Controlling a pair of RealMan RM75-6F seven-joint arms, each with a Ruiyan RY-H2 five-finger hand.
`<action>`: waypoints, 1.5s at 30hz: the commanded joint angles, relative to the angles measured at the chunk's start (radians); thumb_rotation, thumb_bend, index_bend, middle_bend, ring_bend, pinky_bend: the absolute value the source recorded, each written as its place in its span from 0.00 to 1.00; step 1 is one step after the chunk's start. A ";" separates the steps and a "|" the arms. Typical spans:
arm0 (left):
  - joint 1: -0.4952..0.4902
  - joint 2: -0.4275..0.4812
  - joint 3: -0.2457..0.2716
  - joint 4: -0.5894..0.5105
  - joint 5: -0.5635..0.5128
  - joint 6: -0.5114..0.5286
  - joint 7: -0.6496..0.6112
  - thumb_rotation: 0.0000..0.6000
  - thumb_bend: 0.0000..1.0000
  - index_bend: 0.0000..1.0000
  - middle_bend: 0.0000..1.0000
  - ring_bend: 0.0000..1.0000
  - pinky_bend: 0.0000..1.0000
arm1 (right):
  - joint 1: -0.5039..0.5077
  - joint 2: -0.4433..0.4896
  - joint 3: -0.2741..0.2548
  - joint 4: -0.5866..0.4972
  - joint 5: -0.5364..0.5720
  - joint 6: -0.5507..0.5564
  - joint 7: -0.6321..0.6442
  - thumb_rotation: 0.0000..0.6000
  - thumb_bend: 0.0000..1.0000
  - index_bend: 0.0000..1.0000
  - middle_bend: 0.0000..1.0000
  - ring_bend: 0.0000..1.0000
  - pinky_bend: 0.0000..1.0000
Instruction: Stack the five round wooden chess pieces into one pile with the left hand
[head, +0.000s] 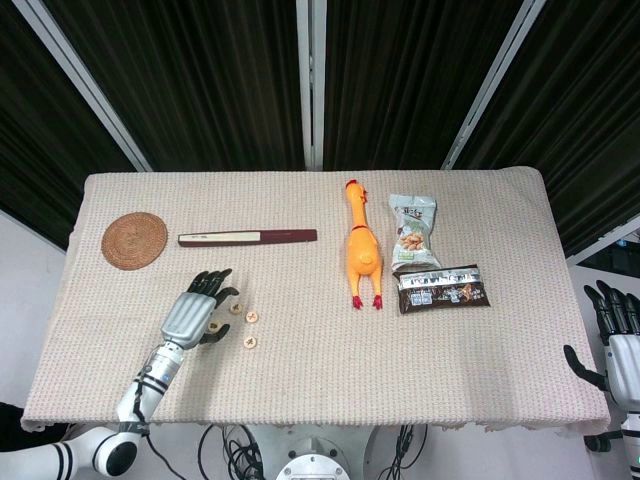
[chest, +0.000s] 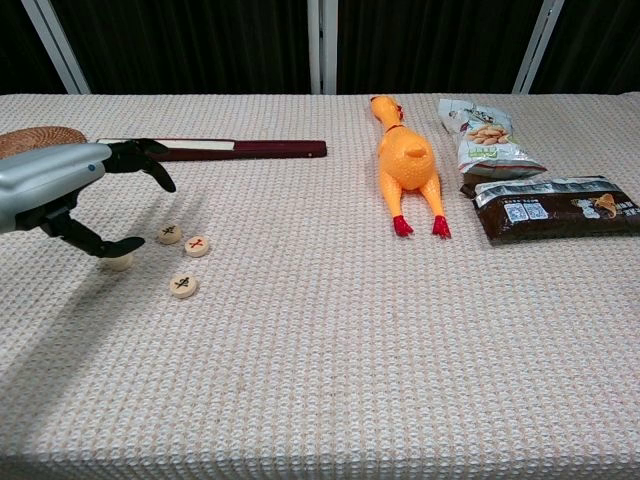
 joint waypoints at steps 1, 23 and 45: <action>-0.036 -0.037 -0.036 0.008 -0.105 -0.048 0.078 1.00 0.31 0.28 0.00 0.00 0.00 | -0.001 0.003 0.000 0.001 -0.002 0.002 0.006 1.00 0.26 0.00 0.00 0.00 0.00; -0.131 -0.086 -0.062 0.031 -0.360 -0.057 0.283 1.00 0.31 0.39 0.00 0.00 0.00 | -0.008 0.019 0.002 0.005 -0.005 0.013 0.050 1.00 0.26 0.00 0.00 0.00 0.00; -0.158 -0.094 -0.040 0.038 -0.379 -0.045 0.290 1.00 0.31 0.45 0.01 0.00 0.00 | -0.008 0.026 -0.001 0.003 -0.009 0.008 0.065 1.00 0.26 0.00 0.00 0.00 0.00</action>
